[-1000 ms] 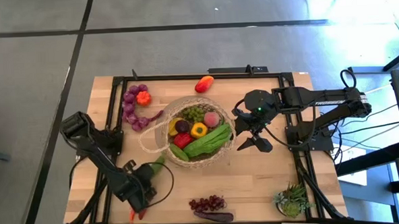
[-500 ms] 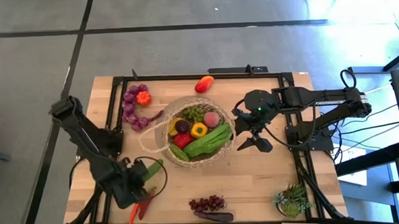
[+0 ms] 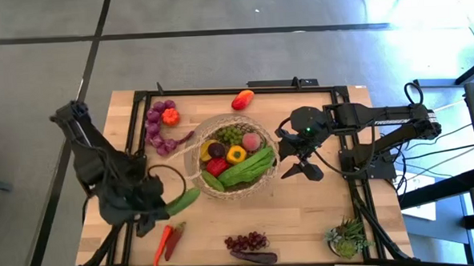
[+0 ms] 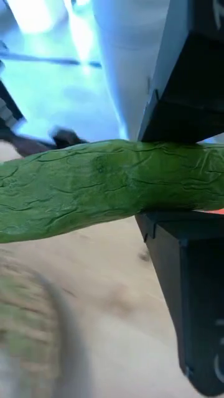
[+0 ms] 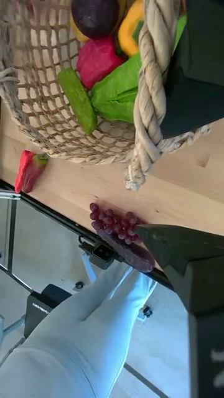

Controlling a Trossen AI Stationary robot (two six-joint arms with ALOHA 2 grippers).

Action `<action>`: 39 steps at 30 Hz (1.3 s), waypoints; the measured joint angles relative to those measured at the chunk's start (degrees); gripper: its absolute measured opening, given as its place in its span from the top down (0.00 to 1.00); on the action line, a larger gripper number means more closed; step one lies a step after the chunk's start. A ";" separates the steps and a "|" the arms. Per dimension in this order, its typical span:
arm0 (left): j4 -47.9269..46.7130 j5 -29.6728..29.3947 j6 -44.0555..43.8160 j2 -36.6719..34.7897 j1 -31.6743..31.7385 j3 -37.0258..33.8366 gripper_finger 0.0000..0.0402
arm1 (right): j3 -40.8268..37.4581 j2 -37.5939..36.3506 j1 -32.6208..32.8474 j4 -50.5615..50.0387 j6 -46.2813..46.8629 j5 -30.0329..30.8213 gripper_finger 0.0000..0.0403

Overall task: Build produce basket
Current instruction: Put the green cucumber into the brown basket

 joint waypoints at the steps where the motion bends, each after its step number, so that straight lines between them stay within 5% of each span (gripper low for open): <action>1: 0.03 -0.78 2.11 0.02 0.77 1.25 0.74 | 0.00 0.00 -0.11 0.01 0.06 0.27 0.45; 9: -0.42 -1.59 19.69 0.09 12.25 7.90 0.74 | 0.00 -0.73 -0.32 0.94 3.74 14.29 0.45; 13: -1.20 2.82 25.44 0.07 20.21 9.44 0.74 | 0.00 -2.29 -0.33 3.24 3.72 18.82 0.45; 26: -1.10 22.34 34.93 7.42 39.70 9.50 0.74 | 0.00 -10.36 -0.33 2.82 6.50 18.91 0.45; 39: 6.09 23.88 38.65 17.88 52.50 9.48 0.74 | 0.00 -12.46 -0.33 2.80 6.50 18.91 0.45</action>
